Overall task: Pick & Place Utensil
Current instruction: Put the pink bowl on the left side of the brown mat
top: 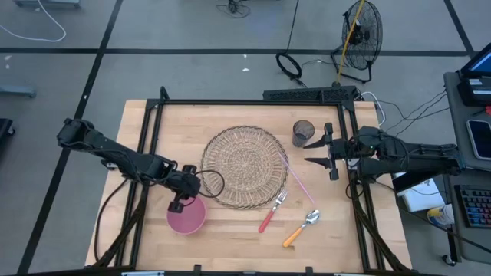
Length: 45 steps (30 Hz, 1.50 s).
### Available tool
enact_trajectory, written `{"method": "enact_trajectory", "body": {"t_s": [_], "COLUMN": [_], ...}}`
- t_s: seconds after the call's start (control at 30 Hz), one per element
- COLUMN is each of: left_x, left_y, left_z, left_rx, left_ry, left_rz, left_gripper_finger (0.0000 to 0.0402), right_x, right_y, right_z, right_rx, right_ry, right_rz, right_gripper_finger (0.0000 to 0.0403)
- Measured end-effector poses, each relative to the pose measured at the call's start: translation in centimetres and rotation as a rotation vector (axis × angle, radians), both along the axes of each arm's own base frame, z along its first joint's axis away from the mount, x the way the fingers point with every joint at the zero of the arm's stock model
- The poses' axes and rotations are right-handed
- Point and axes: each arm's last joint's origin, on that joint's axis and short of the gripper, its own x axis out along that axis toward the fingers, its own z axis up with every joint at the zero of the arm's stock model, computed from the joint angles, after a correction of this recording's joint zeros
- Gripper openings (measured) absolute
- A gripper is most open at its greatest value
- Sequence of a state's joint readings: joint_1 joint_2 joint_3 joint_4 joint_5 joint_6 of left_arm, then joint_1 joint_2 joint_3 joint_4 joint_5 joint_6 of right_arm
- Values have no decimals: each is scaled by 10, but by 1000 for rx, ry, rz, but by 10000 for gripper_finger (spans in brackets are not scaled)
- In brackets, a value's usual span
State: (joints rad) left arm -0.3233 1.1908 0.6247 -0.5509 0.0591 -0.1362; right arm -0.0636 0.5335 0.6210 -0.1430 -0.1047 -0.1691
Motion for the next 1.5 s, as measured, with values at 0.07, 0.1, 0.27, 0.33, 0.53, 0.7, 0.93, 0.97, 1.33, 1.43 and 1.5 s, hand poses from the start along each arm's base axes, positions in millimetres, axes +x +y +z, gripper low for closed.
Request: {"method": "enact_trajectory", "body": {"t_s": [0.07,0.1,0.27,0.33,0.53,0.7,0.93,0.97,1.33,1.43,1.5], "left_x": [0,0,0,0,0,0,0,0,0,0,0], "left_y": [0,0,0,0,0,0,0,0,0,0,0], "left_z": [0,0,0,0,0,0,0,0,0,0,0], "left_rx": [0,0,-1,-1,-3,-2,-4,-4,-6,-12,-15], "left_ry": [-1,0,0,0,-2,-1,1,1,1,5,6], "left_rz": [1,1,4,4,6,21,30,31,32,45,51], "left_gripper_finger": [44,45,28,19,13,48,61,61,62,62,63], "right_x": [0,0,0,0,0,0,0,0,0,0,0], "right_y": [0,0,0,0,0,0,0,0,0,0,0], "right_z": [0,0,0,0,0,0,0,0,0,0,0], "right_rx": [0,0,-1,-2,-3,-3,-3,-3,-1,-1,0], "right_ry": [0,0,0,0,0,0,-1,-1,0,0,0], "right_rz": [0,0,0,0,0,0,0,0,0,0,0], "right_gripper_finger": [160,160,160,160,160,160,160,160,160,160,160]}}
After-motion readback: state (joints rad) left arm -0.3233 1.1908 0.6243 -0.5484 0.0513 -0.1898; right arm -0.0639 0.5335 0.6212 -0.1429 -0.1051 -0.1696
